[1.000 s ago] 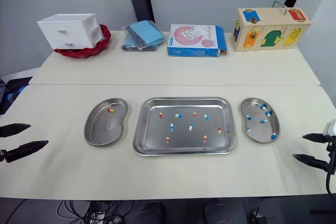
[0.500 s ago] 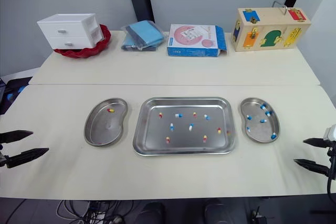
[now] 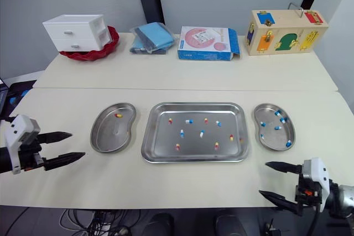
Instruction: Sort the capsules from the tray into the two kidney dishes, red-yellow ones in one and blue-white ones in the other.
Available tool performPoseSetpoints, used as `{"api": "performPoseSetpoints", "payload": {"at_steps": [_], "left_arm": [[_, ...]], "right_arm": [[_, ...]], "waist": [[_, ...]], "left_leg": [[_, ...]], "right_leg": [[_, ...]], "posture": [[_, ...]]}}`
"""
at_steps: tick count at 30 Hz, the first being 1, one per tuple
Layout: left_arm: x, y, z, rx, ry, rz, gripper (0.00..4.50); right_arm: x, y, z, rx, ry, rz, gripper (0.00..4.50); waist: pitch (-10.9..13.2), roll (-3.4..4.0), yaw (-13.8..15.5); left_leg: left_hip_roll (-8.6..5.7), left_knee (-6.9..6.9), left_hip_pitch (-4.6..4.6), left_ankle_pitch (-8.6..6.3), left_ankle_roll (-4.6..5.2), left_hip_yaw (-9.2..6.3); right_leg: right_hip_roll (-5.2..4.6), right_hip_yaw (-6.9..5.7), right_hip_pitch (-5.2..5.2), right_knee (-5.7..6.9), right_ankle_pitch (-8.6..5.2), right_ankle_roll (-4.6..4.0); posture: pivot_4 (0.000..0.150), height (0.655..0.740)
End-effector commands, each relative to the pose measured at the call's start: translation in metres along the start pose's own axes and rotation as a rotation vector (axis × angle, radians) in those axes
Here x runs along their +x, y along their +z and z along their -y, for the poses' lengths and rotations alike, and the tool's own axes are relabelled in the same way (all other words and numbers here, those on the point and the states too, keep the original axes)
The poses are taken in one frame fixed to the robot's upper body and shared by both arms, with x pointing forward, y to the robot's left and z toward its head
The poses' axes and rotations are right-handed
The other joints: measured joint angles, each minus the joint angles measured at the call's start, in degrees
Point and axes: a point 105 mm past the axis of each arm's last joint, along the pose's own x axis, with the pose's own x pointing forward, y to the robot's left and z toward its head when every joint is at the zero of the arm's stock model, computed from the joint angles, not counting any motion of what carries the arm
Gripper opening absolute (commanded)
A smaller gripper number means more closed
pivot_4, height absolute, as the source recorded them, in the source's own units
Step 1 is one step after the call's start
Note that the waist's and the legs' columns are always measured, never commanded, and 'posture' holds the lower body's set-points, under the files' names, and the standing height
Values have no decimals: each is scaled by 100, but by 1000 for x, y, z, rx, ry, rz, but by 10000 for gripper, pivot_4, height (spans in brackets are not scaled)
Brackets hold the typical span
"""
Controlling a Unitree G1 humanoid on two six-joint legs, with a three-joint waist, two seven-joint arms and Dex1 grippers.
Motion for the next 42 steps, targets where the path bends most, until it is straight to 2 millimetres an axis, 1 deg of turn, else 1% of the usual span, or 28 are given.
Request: {"api": "performPoseSetpoints", "payload": {"at_steps": [1, 3, 7, 11, 15, 18, 21, 26, 31, 36, 41, 42], "left_arm": [[13, 19, 10, 44, -53, 42, 45000], [22, 28, 15, 79, -76, 53, 45000], [42, 47, 21, 155, -90, 85, 45000], [72, 69, 32, 202, -135, 147, 45000], [103, 85, 40, 261, -197, 172, 45000], [124, 96, 41, 302, -259, 185, 45000], [138, 101, 39, 324, -321, 155, 45000], [162, 107, 30, 363, -362, 106, 45000], [177, 107, 25, 387, -385, 65, 45000], [192, 105, 24, 414, -409, 34, 45000], [204, 109, 29, 432, -435, 28, 45000], [206, 109, 29, 440, -439, 17, 43279]], "right_arm": [[0, 14, -2, -84, -61, 155, 44704], [1, 7, -10, -72, -23, 120, 44704], [6, 7, -14, -82, -17, 152, 44704], [8, 4, -15, -81, -16, 142, 44704], [12, 4, -15, -74, -21, 145, 44704], [15, 4, -17, -71, -25, 146, 44704], [17, 3, -18, -64, -44, 143, 44704], [18, 6, -20, -67, -94, 158, 44704], [18, 5, -24, -62, -127, 157, 44704], [22, 8, -26, -63, -142, 163, 44704], [24, 9, -29, -61, -152, 168, 44704], [25, 9, -29, -59, -155, 168, 44934]], "waist": [[3, 5, 1], [3, 4, 15], [1, 3, 41], [1, 3, 52], [1, 3, 88], [1, 3, 124], [1, 3, 125], [1, 3, 120], [1, 3, 119], [2, 3, 120], [2, 2, 120], [2, 2, 120]], "left_leg": [[2, 1, -1, 0, 0, -3], [-4, 7, -2, 1, -2, 1], [-3, 8, 7, 1, -2, -4], [-4, 11, 21, 1, -2, -7], [-3, 14, 24, 1, -1, -7], [-4, 20, 25, 1, -2, -12], [-7, 32, 22, 1, -1, -13], [-7, 35, 18, 1, -1, -20], [-7, 43, 11, 1, -1, -25], [-9, 55, 2, 0, -1, -29], [-10, 60, -5, 0, 0, -36], [-11, 60, -6, 0, 0, -37]], "right_leg": [[1, -2, 1, 1, -1, -1], [-5, 1, 4, 2, 0, -1], [-2, -3, 12, 4, 0, -1], [-1, -3, 31, 3, 0, -1], [1, -2, 33, 3, 0, -1], [2, -6, 38, 3, 0, -1], [3, -6, 42, 4, 0, -1], [5, -12, 41, 3, 0, -1], [5, -15, 40, 4, 0, -1], [5, -18, 40, 6, 0, -1], [5, -24, 39, 6, 0, 0], [5, -24, 38, 6, 0, 0]], "posture": [[1500, 7400], [1500, 7400], [1500, 7400], [1500, 7400], [1500, 7400], [1500, 7400], [1500, 7400], [1500, 7400], [1500, 7400], [1500, 7400], [1500, 7400], [1500, 7400]]}}
